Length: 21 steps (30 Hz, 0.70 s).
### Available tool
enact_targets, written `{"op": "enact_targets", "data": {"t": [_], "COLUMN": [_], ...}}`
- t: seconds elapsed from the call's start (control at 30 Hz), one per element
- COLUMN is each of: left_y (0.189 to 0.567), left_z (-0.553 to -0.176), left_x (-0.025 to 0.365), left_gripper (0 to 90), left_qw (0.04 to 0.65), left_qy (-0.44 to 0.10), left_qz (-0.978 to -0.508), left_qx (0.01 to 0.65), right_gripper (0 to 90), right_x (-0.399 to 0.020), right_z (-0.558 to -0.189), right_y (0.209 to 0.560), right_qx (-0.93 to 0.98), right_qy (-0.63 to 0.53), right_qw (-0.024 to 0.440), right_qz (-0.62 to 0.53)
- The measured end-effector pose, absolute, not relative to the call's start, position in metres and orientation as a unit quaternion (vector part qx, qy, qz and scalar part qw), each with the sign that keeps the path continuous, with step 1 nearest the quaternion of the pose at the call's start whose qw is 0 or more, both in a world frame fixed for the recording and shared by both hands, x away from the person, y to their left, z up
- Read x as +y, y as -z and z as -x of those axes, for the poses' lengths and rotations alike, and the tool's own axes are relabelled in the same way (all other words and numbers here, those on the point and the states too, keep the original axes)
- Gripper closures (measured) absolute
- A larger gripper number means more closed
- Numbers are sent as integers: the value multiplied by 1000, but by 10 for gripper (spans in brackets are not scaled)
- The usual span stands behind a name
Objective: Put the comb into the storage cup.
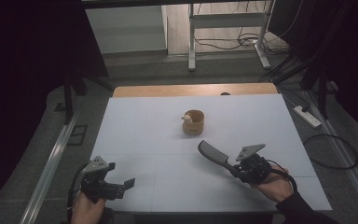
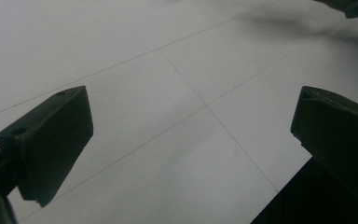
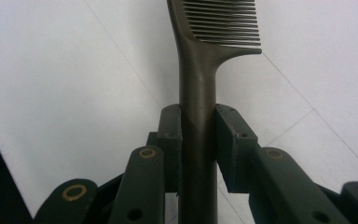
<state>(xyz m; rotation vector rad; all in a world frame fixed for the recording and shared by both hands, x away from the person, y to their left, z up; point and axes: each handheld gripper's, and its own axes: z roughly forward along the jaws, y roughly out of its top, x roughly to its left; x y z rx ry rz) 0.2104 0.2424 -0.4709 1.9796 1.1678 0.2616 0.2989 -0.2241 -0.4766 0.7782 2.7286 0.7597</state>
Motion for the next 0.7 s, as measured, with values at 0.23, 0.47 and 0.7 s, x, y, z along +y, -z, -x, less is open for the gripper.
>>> {"op": "enact_targets", "data": {"t": [0.23, 0.47, 0.7], "left_y": [470, 466, 457], "left_z": [-218, -227, -243], "left_x": [237, 229, 210], "left_gripper": [0, 0, 0], "left_qw": [406, 423, 443], "left_qy": [-90, -73, -56], "left_qz": [-788, -785, -789], "left_qx": [453, 446, 422], "right_gripper": [728, 728, 728], "right_x": [-227, -229, -231], "right_z": [-296, -292, -289], "right_y": [471, 466, 461], "right_qx": [920, 914, 908], "right_qy": [-278, -297, -312], "right_qw": [109, 123, 139], "right_qz": [-256, -246, -241]}}
